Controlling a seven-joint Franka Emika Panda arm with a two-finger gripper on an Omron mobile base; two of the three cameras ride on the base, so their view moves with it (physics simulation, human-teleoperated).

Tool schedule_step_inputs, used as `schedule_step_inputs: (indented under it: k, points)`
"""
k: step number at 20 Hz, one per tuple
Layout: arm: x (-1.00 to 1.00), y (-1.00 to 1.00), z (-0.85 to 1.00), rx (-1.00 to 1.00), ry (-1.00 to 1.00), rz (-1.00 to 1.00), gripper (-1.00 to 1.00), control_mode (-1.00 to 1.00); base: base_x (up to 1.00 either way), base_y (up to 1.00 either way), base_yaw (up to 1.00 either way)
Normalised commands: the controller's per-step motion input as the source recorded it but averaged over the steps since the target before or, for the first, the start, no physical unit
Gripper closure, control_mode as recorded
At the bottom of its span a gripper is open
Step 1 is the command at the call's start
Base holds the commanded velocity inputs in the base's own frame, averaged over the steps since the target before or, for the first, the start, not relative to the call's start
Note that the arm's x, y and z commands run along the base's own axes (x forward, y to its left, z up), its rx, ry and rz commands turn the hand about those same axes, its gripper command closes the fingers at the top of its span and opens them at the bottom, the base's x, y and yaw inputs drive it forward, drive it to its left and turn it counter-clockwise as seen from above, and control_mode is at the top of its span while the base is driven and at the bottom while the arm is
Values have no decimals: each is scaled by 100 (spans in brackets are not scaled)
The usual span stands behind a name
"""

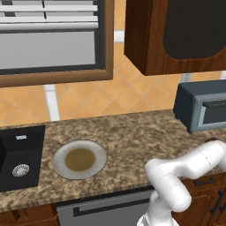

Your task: Pick up the kebab skewer and baguette bread, and place them inside the toaster oven. Close the toaster oven door and start by setting the timer.

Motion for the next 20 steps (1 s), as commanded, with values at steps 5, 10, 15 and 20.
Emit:
schedule_step_inputs:
  k: [5,10,15,20]
  points:
    - [1,0,0,0,0,0,-100,-100,0,0,0]
    - [4,0,0,0,0,0,-100,-100,0,0,0]
    - [10,0,0,0,0,0,-100,-100,0,0,0]
    - [3,0,0,0,0,0,-100,-100,0,0,0]
